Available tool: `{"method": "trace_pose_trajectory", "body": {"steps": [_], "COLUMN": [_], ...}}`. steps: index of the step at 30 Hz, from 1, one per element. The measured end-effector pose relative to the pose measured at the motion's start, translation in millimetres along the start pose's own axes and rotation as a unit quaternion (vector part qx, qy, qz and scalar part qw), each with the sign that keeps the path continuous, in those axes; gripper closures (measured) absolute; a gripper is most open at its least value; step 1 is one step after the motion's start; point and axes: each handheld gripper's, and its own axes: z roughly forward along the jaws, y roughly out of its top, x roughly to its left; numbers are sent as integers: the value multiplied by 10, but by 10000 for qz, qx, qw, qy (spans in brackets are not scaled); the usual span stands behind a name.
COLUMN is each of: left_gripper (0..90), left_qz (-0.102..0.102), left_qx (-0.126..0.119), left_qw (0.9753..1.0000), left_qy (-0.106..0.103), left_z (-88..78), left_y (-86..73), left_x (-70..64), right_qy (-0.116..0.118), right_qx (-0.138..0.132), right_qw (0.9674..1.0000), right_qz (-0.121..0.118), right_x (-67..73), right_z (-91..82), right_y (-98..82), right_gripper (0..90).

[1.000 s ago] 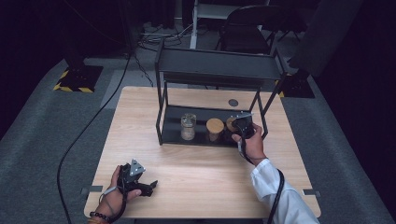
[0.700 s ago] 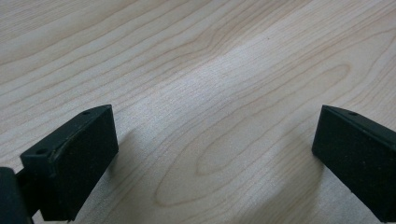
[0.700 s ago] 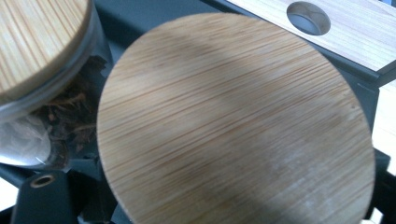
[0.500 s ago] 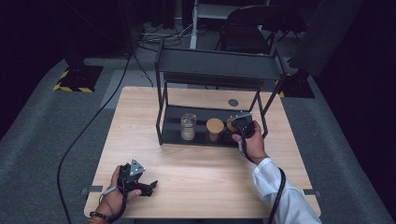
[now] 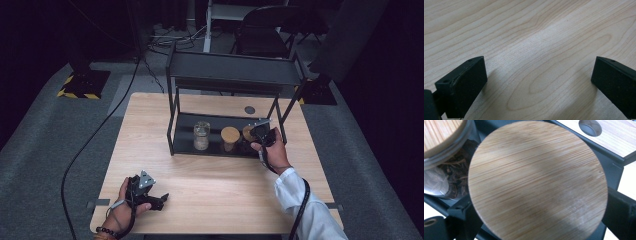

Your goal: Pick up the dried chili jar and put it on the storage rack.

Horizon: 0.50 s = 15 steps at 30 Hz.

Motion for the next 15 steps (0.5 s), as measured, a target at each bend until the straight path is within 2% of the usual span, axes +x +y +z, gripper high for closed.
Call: {"method": "trace_pose_trajectory", "body": {"steps": [8,15], "left_gripper": [0,0], "left_qz": [-1,-3], "left_qx": [0,3], "left_qw": [10000,10000], "left_qy": [1,1], "left_z": [0,0], "left_y": [0,0], "left_x": [0,-1], "right_qy": [123,34], "right_qx": [-54,-54], "right_qw": [9999,10000], "right_qz": [-17,-34], "right_x": [1,-20], "right_z": [-19,-40], "right_y": [-2,-13], "right_gripper": [41,41]}}
